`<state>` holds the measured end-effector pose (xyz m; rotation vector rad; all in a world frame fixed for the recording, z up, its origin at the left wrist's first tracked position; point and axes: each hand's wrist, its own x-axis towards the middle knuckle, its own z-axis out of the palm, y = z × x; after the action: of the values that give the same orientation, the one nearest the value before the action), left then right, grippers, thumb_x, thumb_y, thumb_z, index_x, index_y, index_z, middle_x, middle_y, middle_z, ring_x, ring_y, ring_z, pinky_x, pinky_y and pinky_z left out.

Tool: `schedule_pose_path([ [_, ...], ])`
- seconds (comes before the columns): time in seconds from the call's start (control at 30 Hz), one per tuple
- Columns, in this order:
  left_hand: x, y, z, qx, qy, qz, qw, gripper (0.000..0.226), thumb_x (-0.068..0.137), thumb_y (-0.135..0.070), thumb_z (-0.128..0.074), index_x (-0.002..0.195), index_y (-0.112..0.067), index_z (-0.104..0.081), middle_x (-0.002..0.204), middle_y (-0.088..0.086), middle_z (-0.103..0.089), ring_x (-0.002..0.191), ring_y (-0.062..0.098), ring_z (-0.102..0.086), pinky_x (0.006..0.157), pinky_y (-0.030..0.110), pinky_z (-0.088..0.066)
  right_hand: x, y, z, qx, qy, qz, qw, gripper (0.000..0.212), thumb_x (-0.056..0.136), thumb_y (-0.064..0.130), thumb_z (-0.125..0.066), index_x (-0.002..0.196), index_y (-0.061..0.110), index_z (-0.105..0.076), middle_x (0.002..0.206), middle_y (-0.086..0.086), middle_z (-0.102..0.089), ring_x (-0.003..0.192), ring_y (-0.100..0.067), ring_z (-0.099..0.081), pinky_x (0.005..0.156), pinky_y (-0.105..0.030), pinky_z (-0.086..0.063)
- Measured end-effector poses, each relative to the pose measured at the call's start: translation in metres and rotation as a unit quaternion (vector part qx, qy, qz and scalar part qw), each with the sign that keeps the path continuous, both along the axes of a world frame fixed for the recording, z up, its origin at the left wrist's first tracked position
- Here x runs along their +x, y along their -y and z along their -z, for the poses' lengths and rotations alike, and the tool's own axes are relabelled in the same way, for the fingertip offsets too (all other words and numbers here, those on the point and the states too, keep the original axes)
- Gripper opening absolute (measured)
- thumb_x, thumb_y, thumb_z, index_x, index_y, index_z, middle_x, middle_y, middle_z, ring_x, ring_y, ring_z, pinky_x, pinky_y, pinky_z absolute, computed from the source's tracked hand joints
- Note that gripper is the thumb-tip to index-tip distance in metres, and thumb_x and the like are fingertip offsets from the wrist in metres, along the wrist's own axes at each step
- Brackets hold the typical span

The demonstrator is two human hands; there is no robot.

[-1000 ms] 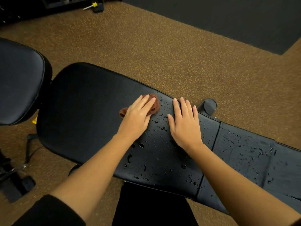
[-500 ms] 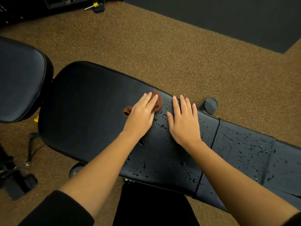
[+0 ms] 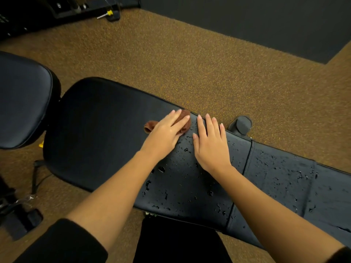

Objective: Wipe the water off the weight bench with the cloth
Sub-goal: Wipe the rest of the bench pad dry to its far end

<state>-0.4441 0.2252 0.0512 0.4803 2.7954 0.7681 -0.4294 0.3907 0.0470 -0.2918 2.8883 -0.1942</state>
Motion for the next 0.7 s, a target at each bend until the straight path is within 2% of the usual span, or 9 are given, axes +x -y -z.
schedule_pose_path([
  [0.1, -0.012, 0.005, -0.001, -0.013, 0.004, -0.003, 1.0, 0.056, 0.087, -0.004, -0.059, 0.14, -0.012, -0.04, 0.146, 0.017, -0.037, 0.136, 0.036, -0.032, 0.113, 0.041, -0.025, -0.003, -0.002, -0.001, 0.0, -0.001, -0.006, 1.0, 0.054, 0.097, 0.033, -0.025, 0.142, 0.005, -0.036, 0.143, -0.021, -0.041, 0.132, -0.037, -0.038, 0.109, -0.05, -0.027],
  [0.2, -0.016, 0.001, -0.002, -0.002, 0.028, -0.048, 0.998, 0.057, 0.091, -0.008, -0.054, 0.143, -0.015, -0.034, 0.15, 0.014, -0.03, 0.14, 0.032, -0.024, 0.115, 0.036, -0.016, -0.003, -0.004, 0.0, 0.001, -0.001, -0.008, 1.0, 0.054, 0.097, 0.033, -0.025, 0.143, 0.005, -0.034, 0.144, -0.02, -0.039, 0.133, -0.037, -0.036, 0.11, -0.05, -0.026],
  [0.27, -0.008, -0.006, -0.003, 0.015, 0.031, -0.064, 0.997, 0.055, 0.091, -0.007, -0.054, 0.142, -0.014, -0.036, 0.149, 0.014, -0.031, 0.14, 0.032, -0.025, 0.114, 0.035, -0.018, -0.002, -0.003, 0.001, 0.0, 0.001, -0.007, 1.0, 0.054, 0.097, 0.033, -0.025, 0.143, 0.005, -0.034, 0.145, -0.02, -0.038, 0.133, -0.037, -0.036, 0.11, -0.05, -0.026],
  [0.37, 0.013, -0.009, -0.003, 0.022, 0.021, -0.034, 0.999, 0.055, 0.088, -0.003, -0.057, 0.14, -0.01, -0.041, 0.146, 0.016, -0.037, 0.137, 0.033, -0.032, 0.112, 0.034, -0.021, -0.001, -0.002, 0.0, -0.004, 0.001, -0.005, 1.0, 0.054, 0.097, 0.032, -0.024, 0.142, 0.005, -0.035, 0.144, -0.021, -0.039, 0.133, -0.038, -0.036, 0.109, -0.05, -0.027],
  [0.53, 0.031, -0.009, -0.001, -0.017, -0.015, 0.005, 1.0, 0.061, 0.078, 0.004, -0.066, 0.134, -0.007, -0.048, 0.138, 0.02, -0.047, 0.127, 0.038, -0.045, 0.107, 0.039, -0.027, -0.002, -0.003, -0.002, -0.006, 0.003, -0.007, 1.0, 0.054, 0.096, 0.031, -0.022, 0.142, 0.005, -0.036, 0.143, -0.021, -0.04, 0.132, -0.038, -0.037, 0.109, -0.05, -0.028],
  [0.6, 0.026, -0.009, 0.001, -0.025, -0.029, -0.004, 0.999, 0.061, 0.077, 0.005, -0.066, 0.134, -0.006, -0.048, 0.136, 0.021, -0.048, 0.126, 0.039, -0.046, 0.106, 0.041, -0.031, -0.002, -0.003, -0.002, -0.005, 0.004, -0.008, 1.0, 0.054, 0.096, 0.031, -0.022, 0.142, 0.005, -0.035, 0.143, -0.021, -0.04, 0.133, -0.037, -0.037, 0.109, -0.05, -0.027],
  [0.7, 0.018, -0.013, 0.001, -0.008, -0.024, -0.045, 0.999, 0.057, 0.082, 0.005, -0.06, 0.136, -0.007, -0.045, 0.139, 0.021, -0.045, 0.13, 0.039, -0.041, 0.108, 0.038, -0.027, -0.003, -0.005, 0.0, -0.003, 0.005, -0.012, 1.0, 0.055, 0.097, 0.032, -0.021, 0.143, 0.005, -0.034, 0.144, -0.021, -0.039, 0.134, -0.037, -0.035, 0.11, -0.05, -0.027],
])
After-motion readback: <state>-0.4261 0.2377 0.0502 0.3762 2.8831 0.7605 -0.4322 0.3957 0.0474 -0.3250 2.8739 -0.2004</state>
